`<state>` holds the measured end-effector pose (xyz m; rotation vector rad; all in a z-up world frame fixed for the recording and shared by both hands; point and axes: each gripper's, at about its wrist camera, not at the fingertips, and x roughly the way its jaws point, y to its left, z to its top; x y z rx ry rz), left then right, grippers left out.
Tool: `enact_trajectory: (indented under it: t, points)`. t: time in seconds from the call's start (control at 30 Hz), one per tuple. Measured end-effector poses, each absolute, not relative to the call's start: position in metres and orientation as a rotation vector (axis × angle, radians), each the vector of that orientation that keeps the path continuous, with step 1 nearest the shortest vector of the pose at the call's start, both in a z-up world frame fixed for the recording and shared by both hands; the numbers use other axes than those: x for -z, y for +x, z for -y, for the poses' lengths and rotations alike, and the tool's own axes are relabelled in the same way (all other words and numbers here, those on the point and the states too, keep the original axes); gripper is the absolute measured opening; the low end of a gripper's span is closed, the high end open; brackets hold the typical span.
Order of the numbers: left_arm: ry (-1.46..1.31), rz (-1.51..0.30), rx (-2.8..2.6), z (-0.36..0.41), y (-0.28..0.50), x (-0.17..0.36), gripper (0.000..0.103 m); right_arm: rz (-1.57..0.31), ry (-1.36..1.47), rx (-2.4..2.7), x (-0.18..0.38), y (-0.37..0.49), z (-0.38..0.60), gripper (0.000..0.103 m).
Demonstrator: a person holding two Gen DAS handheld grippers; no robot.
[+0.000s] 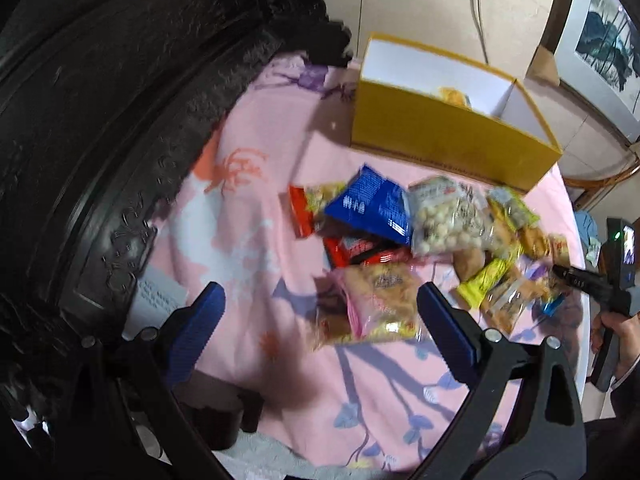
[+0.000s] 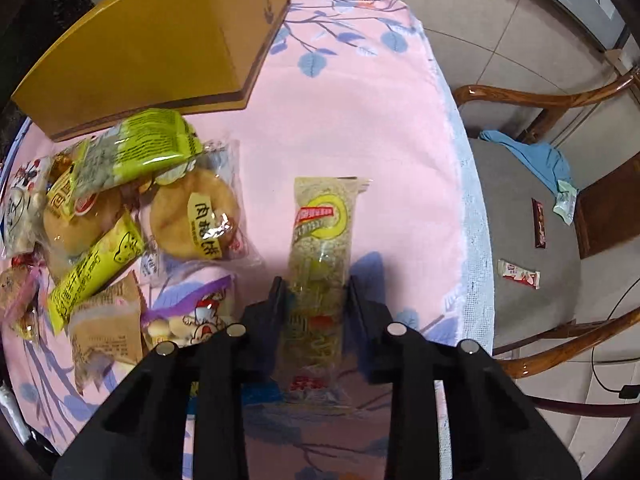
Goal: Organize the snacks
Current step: 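Grasp the long cereal bar with the right tool while the left tool grasps the pink pastry pack, then drop the cereal bar and pink pastry pack into the yellow box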
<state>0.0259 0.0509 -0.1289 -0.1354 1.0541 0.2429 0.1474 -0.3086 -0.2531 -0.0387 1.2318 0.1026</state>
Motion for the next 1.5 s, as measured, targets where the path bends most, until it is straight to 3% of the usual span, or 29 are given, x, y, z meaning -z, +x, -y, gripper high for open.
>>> enact_trajectory:
  t: [0.2, 0.47, 0.8, 0.83, 0.93, 1.1, 1.33, 1.5]
  points:
    - [-0.024, -1.113, -0.152, -0.025, 0.033, 0.163, 0.098, -1.135, 0.122, -0.08, 0.215, 0.129, 0.332, 0.03]
    - [-0.111, -1.212, -0.107, -0.013, 0.075, 0.207, 0.098, -1.073, 0.256, -0.186, 0.163, 0.093, 0.309, 0.03]
    - [-0.215, -1.313, -0.1, -0.008, 0.106, 0.248, 0.098, -1.115, 0.221, -0.3, 0.158, 0.061, 0.26, 0.03]
    - [-0.235, -1.304, -0.089, -0.009, 0.105, 0.25, 0.096, -1.117, 0.218, -0.303, 0.158, 0.059, 0.258, 0.03]
    - [-0.27, -1.286, -0.031, -0.007, 0.1, 0.251, 0.07, -1.119, 0.212, -0.299, 0.158, 0.057, 0.256, 0.03]
    - [-0.288, -1.233, 0.014, -0.005, 0.09, 0.241, 0.051, -1.118, 0.211, -0.29, 0.157, 0.055, 0.255, 0.03]
    - [-0.286, -1.154, 0.062, -0.007, 0.068, 0.219, 0.042, -1.123, 0.206, -0.31, 0.157, 0.054, 0.246, 0.03]
    - [-0.287, -1.103, 0.085, -0.02, 0.051, 0.206, 0.041, -1.112, 0.188, -0.34, 0.153, 0.055, 0.233, 0.03]
